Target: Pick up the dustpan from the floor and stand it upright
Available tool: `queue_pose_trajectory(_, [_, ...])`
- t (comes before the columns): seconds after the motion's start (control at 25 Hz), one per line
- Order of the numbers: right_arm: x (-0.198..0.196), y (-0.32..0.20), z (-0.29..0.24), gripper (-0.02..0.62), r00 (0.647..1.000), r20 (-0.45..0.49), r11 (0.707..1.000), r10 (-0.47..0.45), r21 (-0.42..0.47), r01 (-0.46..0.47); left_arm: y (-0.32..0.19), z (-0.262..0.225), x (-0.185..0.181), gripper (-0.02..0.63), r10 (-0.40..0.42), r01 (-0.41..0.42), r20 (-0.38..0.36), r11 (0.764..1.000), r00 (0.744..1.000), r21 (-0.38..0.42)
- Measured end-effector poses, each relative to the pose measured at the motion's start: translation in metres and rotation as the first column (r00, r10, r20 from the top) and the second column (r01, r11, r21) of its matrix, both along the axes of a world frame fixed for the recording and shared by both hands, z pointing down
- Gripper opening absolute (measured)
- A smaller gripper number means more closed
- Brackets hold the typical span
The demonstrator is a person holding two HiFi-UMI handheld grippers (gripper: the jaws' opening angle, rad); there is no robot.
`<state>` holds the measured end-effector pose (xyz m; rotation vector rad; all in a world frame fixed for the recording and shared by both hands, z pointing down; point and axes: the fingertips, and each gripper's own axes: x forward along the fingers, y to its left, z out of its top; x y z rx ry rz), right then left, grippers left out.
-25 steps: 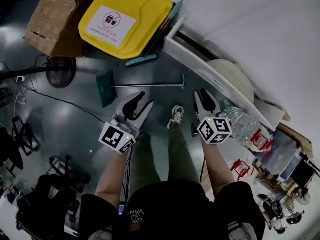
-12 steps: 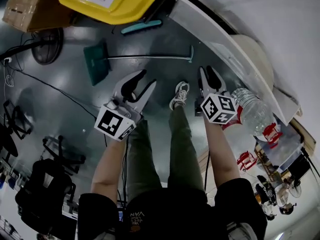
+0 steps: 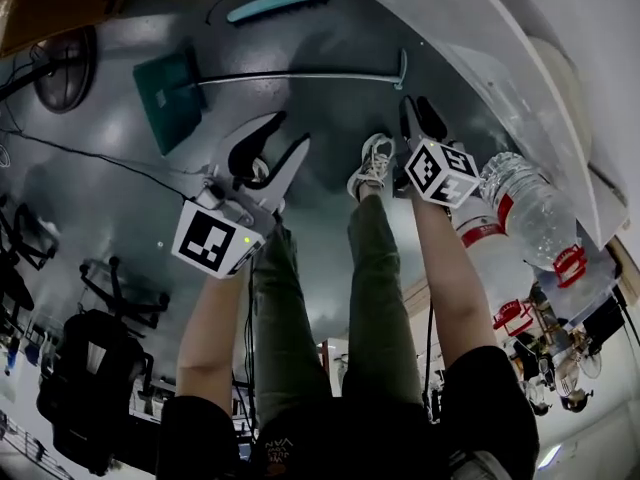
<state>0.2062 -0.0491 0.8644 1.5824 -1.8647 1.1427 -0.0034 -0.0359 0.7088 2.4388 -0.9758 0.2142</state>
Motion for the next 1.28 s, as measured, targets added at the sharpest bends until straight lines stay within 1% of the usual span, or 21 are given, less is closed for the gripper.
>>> queue_pose_trajectory(0.16, [0.003, 0.012, 0.051, 0.124, 1.0, -0.015, 0.998, 0.009, -0.062, -0.01, 0.007, 0.042, -0.007, 0.158, -0.013, 0.014, 0.015, 0.999, 1.0, -0.038])
queue_pose_trajectory(0.28, [0.007, 0.018, 0.082, 0.124, 0.999, -0.013, 0.995, 0.036, -0.091, -0.037, 0.008, 0.067, -0.013, 0.16, -0.025, 0.026, 0.022, 0.998, 0.999, -0.064])
queue_pose_trajectory(0.4, [0.021, 0.023, 0.114, 0.124, 0.997, -0.026, 0.991, 0.078, -0.111, -0.08, 0.008, 0.089, -0.014, 0.159, -0.03, 0.032, 0.025, 0.997, 0.999, -0.076])
queue_pose_trajectory(0.52, [0.035, 0.029, 0.15, 0.124, 0.995, -0.052, 0.986, 0.088, -0.136, -0.095, 0.008, 0.111, -0.009, 0.159, -0.027, 0.029, 0.024, 0.997, 0.999, -0.076])
queue_pose_trajectory(0.76, [0.053, 0.029, 0.213, 0.124, 0.994, -0.106, 0.982, 0.02, -0.183, -0.04, 0.007, 0.15, 0.002, 0.16, 0.01, -0.006, 0.037, 0.996, 0.999, -0.088])
queue_pose_trajectory(0.96, [0.063, 0.019, 0.263, 0.124, 0.989, -0.142, 0.975, -0.037, -0.223, 0.004, 0.01, 0.176, 0.015, 0.159, 0.041, -0.035, 0.034, 0.987, 0.999, -0.154])
queue_pose_trajectory(1.12, [0.066, 0.008, 0.289, 0.124, 0.982, -0.175, 0.97, -0.069, -0.241, 0.025, 0.006, 0.195, 0.021, 0.16, 0.05, -0.045, 0.036, 0.989, 0.998, -0.138])
queue_pose_trajectory(1.28, [0.075, -0.005, 0.308, 0.124, 0.961, -0.245, 0.964, -0.13, -0.258, 0.065, -0.001, 0.209, 0.033, 0.16, 0.047, -0.045, 0.012, 0.988, 0.999, -0.147])
